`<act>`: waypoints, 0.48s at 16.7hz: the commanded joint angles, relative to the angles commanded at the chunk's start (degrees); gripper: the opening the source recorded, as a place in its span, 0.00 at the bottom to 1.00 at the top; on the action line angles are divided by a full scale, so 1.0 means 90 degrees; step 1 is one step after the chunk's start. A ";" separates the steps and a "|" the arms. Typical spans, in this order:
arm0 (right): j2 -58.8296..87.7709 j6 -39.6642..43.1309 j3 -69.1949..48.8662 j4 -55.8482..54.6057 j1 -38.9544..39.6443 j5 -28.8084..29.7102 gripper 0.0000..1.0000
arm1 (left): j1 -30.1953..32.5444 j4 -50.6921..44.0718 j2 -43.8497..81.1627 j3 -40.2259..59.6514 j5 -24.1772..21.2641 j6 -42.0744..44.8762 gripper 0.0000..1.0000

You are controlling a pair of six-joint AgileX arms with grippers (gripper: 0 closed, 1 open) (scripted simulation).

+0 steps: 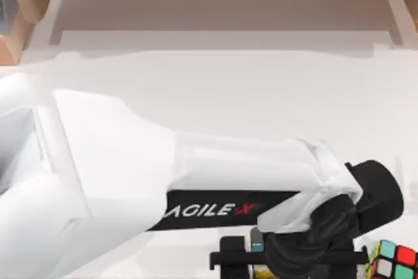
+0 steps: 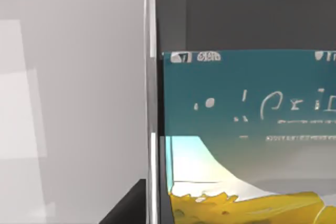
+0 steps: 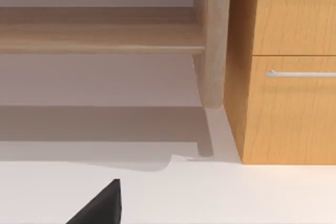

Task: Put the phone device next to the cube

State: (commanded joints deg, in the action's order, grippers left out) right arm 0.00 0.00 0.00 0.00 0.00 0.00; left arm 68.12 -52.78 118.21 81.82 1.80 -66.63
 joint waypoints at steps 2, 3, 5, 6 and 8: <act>0.0000 0.0000 0.0000 0.0000 0.0000 0.0000 1.00 | 0.0000 0.0000 0.0000 0.0000 0.0000 0.0000 0.90; 0.0000 0.0000 0.0000 0.0000 0.0000 0.0000 1.00 | 0.0000 0.0000 0.0000 0.0000 0.0000 0.0000 0.98; 0.0000 0.0000 0.0000 0.0000 0.0000 0.0000 1.00 | 0.0000 0.0000 0.0000 0.0000 0.0000 0.0000 1.00; 0.0000 0.0000 0.0000 0.0000 0.0000 0.0000 1.00 | 0.0000 0.0000 0.0000 0.0000 0.0000 0.0000 1.00; 0.0000 0.0000 0.0000 0.0000 0.0000 0.0000 1.00 | 0.0000 0.0000 0.0000 0.0000 0.0000 0.0000 1.00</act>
State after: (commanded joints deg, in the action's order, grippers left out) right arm 0.00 0.00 0.00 0.00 0.00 0.00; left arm 68.12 -52.78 118.21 81.82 1.80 -66.63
